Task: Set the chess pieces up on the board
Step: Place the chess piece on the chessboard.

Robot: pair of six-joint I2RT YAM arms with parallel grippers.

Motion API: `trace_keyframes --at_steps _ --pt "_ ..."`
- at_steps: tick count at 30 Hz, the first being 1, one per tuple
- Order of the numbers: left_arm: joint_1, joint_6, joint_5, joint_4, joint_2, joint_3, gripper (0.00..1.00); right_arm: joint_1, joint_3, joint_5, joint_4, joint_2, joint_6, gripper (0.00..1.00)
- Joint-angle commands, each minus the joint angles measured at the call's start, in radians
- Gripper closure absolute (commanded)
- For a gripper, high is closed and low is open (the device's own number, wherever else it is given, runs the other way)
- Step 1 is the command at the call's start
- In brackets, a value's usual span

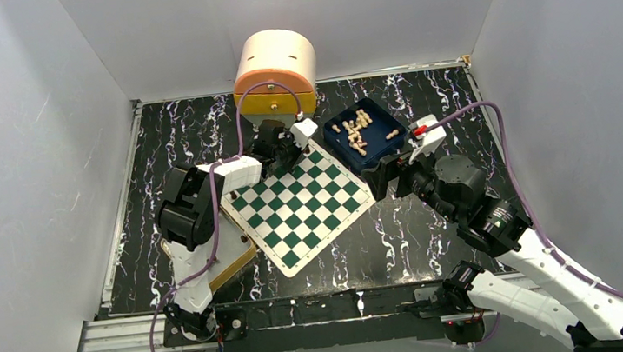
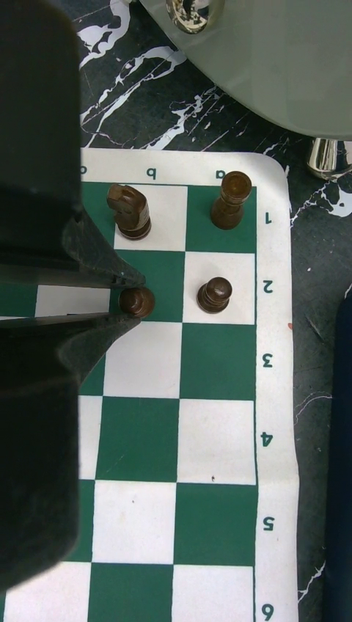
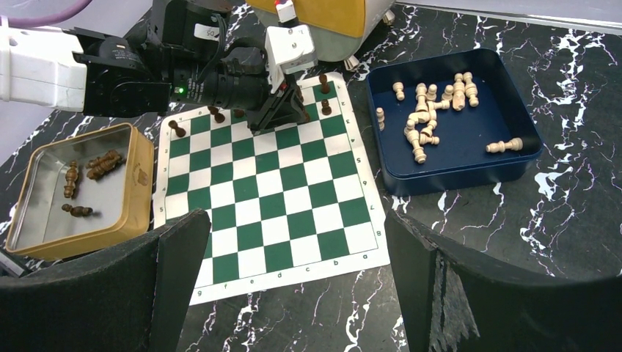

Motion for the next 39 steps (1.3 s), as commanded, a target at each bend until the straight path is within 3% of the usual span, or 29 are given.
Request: trace_keyframes --at_steps 1,17,39 --pt "-0.002 0.019 -0.020 -0.020 0.006 0.027 0.91 0.001 0.047 0.005 0.039 0.001 0.000 0.01" --pt "-0.002 0.035 -0.002 -0.030 0.000 0.034 0.77 0.000 0.041 0.001 0.053 0.003 -0.001 0.01" --pt "-0.002 0.061 -0.033 -0.020 -0.006 0.020 0.75 0.001 0.040 -0.006 0.062 0.005 0.002 0.01"
